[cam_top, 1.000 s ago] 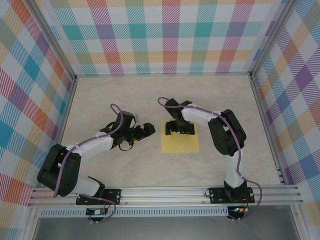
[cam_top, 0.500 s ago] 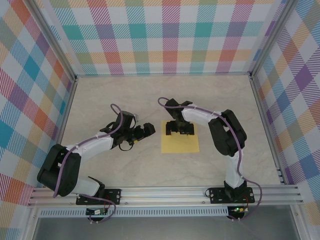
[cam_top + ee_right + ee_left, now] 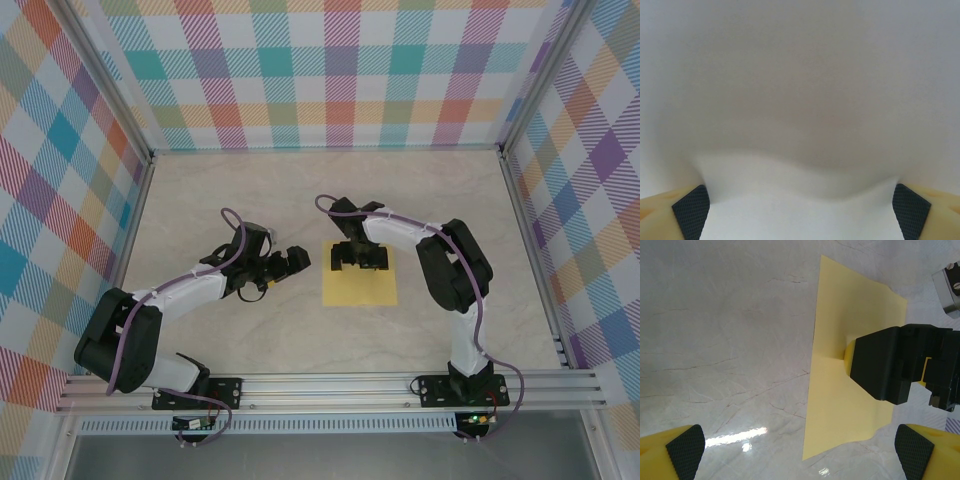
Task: Fold a paper plane with a square sheet of paper (pick it up from the middle)
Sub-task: Fold the square sheet of paper in half at the center of the table.
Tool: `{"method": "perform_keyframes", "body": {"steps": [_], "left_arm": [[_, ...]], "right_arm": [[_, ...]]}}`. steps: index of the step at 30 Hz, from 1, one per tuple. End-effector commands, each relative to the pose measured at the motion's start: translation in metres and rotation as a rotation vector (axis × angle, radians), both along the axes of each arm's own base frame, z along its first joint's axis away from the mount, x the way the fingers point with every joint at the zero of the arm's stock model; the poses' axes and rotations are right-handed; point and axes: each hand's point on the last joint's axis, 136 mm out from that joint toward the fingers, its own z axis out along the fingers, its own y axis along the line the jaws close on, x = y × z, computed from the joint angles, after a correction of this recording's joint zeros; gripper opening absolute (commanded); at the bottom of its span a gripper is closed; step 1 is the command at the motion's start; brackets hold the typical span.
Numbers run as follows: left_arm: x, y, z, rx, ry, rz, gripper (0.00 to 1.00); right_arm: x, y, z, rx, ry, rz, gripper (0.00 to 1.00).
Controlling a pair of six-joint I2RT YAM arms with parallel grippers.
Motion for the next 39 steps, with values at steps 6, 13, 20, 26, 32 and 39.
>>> {"method": "perform_keyframes", "body": {"steps": [6, 13, 20, 26, 32, 39], "left_arm": [[0.002, -0.002, 0.01, 0.008, -0.023, 0.0, 1.0], [0.002, -0.002, 0.008, 0.013, -0.018, 0.003, 1.0], [0.003, -0.001, 0.011, 0.015, -0.021, 0.008, 1.0], [0.003, 0.001, 0.012, 0.021, -0.022, 0.017, 1.0], [0.002, 0.003, 0.013, 0.029, -0.023, 0.024, 1.0], [0.002, 0.006, 0.013, 0.044, -0.022, 0.033, 1.0]], "right_arm": [[-0.022, -0.009, -0.031, -0.044, 0.108, -0.014, 0.93], [-0.022, -0.011, -0.024, -0.037, 0.085, -0.011, 0.89], [-0.013, -0.004, -0.001, -0.012, 0.037, 0.022, 0.7], [-0.01, 0.004, 0.018, 0.049, -0.004, 0.027, 0.51], [-0.012, 0.009, 0.035, 0.115, -0.037, 0.03, 0.36], [-0.015, 0.02, 0.078, 0.258, -0.103, 0.049, 0.3]]}}
